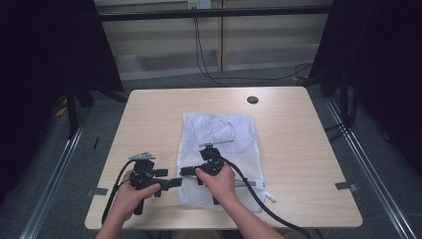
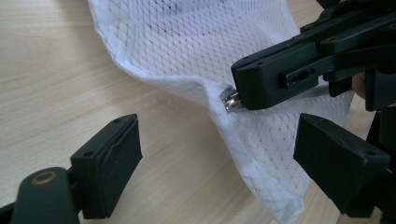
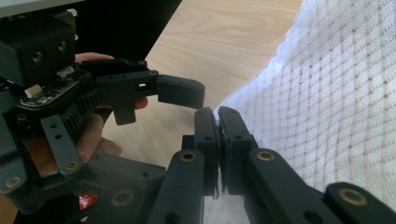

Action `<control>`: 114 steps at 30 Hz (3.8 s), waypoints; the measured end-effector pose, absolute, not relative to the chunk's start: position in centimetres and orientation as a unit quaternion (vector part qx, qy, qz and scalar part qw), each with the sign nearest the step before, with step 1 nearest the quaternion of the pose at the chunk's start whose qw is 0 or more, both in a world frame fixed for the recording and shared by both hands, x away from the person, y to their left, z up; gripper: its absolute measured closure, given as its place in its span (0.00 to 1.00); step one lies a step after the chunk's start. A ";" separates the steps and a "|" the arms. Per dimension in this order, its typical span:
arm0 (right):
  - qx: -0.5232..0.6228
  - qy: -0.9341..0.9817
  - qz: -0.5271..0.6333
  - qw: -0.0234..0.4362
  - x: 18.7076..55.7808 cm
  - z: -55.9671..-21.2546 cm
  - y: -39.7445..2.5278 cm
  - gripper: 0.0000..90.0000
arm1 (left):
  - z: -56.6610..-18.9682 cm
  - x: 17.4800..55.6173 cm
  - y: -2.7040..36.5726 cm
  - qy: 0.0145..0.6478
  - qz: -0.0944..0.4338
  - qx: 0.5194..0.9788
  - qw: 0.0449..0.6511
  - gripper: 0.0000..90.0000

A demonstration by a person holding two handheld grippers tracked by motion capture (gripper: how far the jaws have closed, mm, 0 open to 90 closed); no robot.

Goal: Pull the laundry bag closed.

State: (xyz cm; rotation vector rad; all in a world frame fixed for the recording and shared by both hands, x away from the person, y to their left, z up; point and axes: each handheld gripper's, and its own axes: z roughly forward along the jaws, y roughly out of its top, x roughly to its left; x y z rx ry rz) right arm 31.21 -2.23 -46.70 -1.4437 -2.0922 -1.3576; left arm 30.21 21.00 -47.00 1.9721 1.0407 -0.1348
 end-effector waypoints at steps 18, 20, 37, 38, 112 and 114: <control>-0.491 -0.717 -0.477 0.133 31.2 -46.3 -2.6 0.97 | -48.1 30.8 20.1 0.422 -0.097 0.792 0.431 0.34; -0.491 -0.717 -0.477 0.133 31.1 -46.3 -2.6 0.97 | -48.1 30.8 20.0 0.422 -0.104 0.788 0.437 0.38; -0.490 -0.714 -0.483 0.131 31.1 -46.0 -2.6 0.97 | -48.5 31.1 19.6 0.426 -0.121 0.780 0.443 0.54; -0.489 -0.714 -0.484 0.132 31.1 -46.0 -2.6 0.97 | -48.5 31.1 19.5 0.425 -0.125 0.779 0.443 0.55; -0.490 -0.715 -0.475 0.151 31.2 -45.6 -4.4 0.98 | -48.2 31.4 19.6 0.439 -0.183 0.758 0.445 0.98; -0.491 -0.716 -0.473 0.148 31.2 -45.6 -4.6 0.97 | -48.2 31.4 19.6 0.440 -0.180 0.761 0.442 0.98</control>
